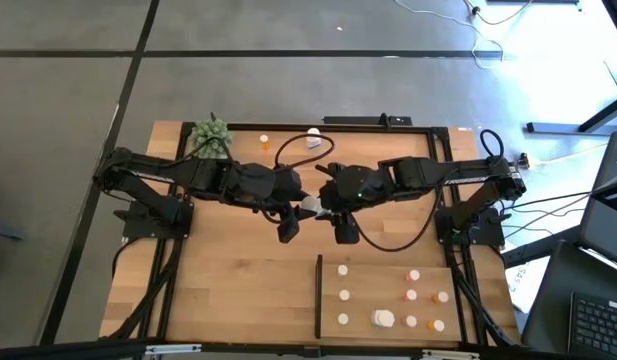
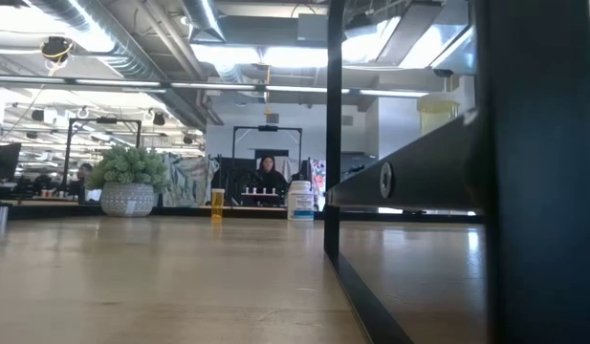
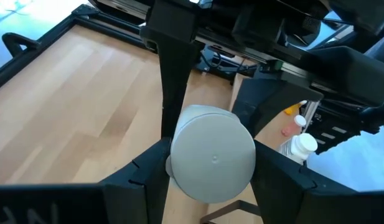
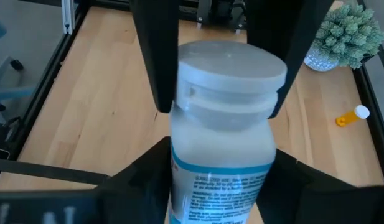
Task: Pick and place medicine bottles onto shelf by color
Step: Put the bottom supplement bottle on the shelf aligned with the other supplement bottle
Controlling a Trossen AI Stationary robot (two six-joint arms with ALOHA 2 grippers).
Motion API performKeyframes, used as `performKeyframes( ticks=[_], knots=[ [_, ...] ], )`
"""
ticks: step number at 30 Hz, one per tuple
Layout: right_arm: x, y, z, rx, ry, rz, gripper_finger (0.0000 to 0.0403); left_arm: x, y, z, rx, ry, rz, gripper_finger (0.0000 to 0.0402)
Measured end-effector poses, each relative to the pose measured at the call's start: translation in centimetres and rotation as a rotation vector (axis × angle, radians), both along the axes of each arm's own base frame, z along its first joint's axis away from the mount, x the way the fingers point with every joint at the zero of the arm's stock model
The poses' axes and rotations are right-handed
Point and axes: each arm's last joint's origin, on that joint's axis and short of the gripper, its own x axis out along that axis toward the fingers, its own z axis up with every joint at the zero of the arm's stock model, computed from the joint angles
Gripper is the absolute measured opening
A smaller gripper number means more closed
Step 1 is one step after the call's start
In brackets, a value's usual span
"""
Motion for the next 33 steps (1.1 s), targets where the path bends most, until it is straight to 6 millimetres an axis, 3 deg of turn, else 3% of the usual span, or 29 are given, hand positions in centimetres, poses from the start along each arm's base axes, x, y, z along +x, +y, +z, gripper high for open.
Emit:
performKeyframes(
  ticks=[5, 33],
  knots=[
    [0.00, 0.02, 0.00, 0.001, 0.000, 0.001, 0.0169, -0.01, -0.01, -0.01, 0.003, 0.001, -0.002, 0.0178],
    [-0.01, 0.06, 0.00, -0.001, 0.001, 0.007, 0.0172, 0.07, -0.01, 0.10, -0.046, -0.015, -0.004, 0.0204]
  ],
)
